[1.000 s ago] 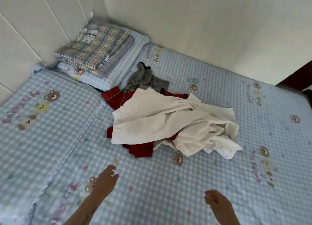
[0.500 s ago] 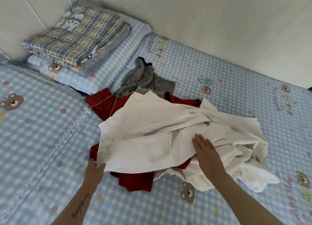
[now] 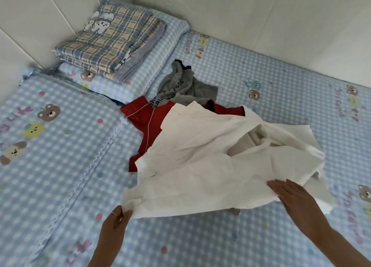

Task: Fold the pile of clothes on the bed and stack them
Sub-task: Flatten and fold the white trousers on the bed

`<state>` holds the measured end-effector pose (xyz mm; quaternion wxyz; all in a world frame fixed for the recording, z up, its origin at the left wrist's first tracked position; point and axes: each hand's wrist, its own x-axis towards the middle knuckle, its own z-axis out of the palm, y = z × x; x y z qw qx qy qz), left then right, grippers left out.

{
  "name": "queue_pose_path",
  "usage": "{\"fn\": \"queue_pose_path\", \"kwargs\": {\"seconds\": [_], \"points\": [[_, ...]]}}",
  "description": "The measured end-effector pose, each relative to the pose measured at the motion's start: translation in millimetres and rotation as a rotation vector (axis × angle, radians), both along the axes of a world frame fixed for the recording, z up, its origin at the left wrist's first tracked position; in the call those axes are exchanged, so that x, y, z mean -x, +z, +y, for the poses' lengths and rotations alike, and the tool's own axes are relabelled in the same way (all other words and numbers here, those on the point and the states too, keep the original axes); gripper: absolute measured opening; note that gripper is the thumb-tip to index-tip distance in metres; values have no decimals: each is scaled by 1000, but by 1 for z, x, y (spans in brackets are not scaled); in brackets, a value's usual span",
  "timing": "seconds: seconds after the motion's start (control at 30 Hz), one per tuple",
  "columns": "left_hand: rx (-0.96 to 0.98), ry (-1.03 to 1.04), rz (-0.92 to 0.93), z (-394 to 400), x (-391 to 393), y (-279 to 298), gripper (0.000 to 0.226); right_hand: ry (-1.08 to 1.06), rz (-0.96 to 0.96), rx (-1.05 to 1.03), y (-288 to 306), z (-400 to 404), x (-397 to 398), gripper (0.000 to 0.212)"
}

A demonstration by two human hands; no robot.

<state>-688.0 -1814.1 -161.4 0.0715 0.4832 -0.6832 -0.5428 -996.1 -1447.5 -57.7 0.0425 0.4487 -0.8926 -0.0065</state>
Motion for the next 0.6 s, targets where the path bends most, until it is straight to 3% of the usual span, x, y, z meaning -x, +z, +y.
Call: {"fn": "queue_pose_path", "kwargs": {"seconds": [0.03,0.1,0.2,0.27,0.37,0.47,0.6], "points": [[1,-30,-12,8,-11,5,19,-10,-6,21,7,11,-13,29],[21,-92,-63,22,-30,12,19,-28,-62,22,13,30,-37,68],[62,-132,-65,39,-55,23,11,-40,-45,16,19,55,-77,80],[9,-92,-32,50,-69,29,6,-23,6,41,16,68,-101,76],[-52,-56,-71,60,-96,36,16,-76,-35,46,5,87,-147,44],[10,-87,-171,57,-127,36,16,-82,-87,63,-13,98,-194,66],[82,-109,-352,51,-168,27,21,-112,-170,-35,-33,89,-253,33]]}}
